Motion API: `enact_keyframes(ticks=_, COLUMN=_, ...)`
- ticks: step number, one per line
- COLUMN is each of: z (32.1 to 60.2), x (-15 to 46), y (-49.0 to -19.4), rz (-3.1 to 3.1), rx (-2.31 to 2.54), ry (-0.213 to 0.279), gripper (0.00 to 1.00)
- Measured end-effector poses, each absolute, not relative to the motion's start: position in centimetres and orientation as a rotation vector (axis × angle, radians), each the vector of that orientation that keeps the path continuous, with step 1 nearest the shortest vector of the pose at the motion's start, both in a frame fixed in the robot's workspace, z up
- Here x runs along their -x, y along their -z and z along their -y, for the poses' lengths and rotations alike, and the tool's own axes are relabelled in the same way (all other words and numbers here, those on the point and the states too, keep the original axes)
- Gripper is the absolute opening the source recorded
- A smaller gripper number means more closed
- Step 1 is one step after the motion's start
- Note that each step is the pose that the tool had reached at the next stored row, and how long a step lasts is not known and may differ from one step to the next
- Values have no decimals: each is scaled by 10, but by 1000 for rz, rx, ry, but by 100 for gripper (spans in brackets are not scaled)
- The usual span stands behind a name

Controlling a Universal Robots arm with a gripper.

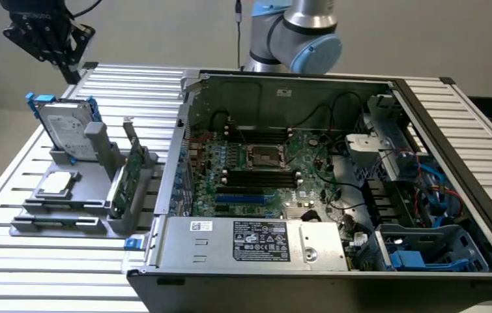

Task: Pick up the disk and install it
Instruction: 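Reach for the disk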

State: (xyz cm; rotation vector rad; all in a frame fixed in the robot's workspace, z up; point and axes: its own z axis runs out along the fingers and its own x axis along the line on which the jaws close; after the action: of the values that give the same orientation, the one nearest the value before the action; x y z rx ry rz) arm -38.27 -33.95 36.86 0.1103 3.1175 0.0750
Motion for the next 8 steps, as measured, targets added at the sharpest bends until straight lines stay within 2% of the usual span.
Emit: enact_keyframes(ticks=8, z=332, x=419, y=-363, rz=-3117, rx=-110, ry=-75, gripper=11)
